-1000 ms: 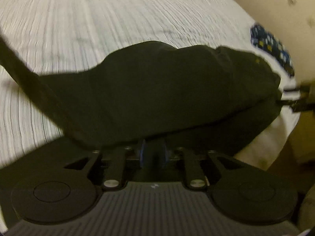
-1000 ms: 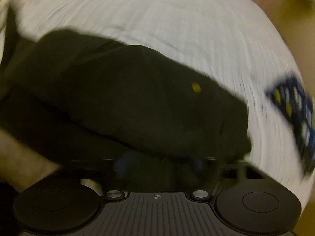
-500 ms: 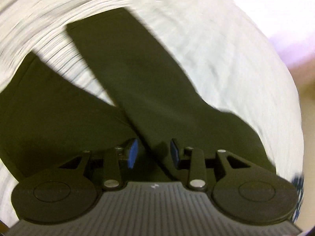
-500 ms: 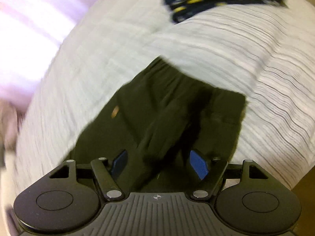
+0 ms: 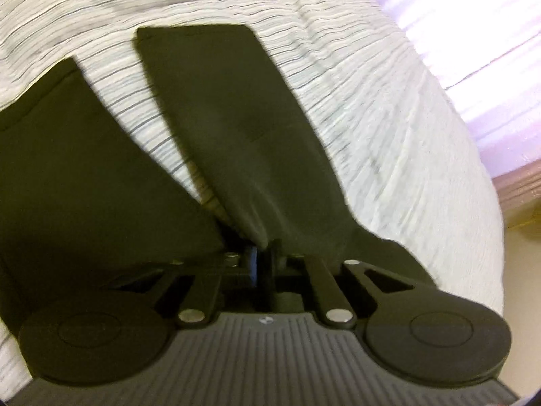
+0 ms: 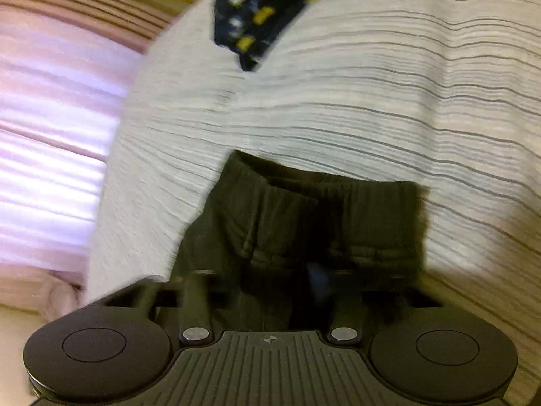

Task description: Fold clothes

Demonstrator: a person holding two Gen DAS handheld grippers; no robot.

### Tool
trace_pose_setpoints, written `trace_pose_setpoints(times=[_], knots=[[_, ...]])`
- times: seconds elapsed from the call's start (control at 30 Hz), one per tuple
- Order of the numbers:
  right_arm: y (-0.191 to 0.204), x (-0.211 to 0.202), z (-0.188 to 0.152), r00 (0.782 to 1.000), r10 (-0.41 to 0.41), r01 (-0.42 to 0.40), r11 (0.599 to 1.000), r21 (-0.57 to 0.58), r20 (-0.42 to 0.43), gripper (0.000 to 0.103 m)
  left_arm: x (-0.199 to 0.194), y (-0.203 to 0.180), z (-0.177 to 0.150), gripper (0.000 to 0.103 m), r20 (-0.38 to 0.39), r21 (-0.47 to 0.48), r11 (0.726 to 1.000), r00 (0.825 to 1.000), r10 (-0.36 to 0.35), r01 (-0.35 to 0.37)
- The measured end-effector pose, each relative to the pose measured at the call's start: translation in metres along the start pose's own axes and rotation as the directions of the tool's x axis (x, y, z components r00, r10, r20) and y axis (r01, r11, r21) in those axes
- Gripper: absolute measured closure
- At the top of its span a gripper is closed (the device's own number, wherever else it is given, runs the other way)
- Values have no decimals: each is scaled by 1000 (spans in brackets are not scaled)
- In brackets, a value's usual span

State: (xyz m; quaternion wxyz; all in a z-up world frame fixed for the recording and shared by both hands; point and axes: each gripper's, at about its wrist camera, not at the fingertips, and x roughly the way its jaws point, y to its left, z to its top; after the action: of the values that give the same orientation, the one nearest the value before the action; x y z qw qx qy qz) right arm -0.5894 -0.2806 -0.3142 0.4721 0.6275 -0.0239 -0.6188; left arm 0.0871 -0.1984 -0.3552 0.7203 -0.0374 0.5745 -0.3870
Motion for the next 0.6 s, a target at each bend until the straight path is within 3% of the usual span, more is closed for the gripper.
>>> trace_pose_setpoints(times=[0.17,0.27,0.33,0.37,0.43,0.5,0.6], knots=[[19,-13,8,999,-23,20,992,-128,-29,87,-35,-26,13,101,93,152,987,994,-64,49],[34,-31,17,999,41,-45,986,-161,-26,89,-83,-38,12,101,197,234,964,965,-171,123],[41,-46,23,996,88,-89,978,-187,-12,89,-115,-39,-2,100,248,319,939,945,-214,129],[40,-53,25,994,108,-107,975,-195,-9,89,-124,-34,-12,100,254,352,931,947,-197,99],[30,-59,22,996,86,-88,976,-201,-17,89,-115,-13,-35,100,188,323,946,977,-97,31],[14,-52,15,999,-5,-3,978,-208,-39,89,-96,11,-57,99,94,281,959,995,20,-45],[-9,-34,7,992,-107,93,978,-186,-65,89,-74,26,-83,100,57,293,948,992,117,-129]])
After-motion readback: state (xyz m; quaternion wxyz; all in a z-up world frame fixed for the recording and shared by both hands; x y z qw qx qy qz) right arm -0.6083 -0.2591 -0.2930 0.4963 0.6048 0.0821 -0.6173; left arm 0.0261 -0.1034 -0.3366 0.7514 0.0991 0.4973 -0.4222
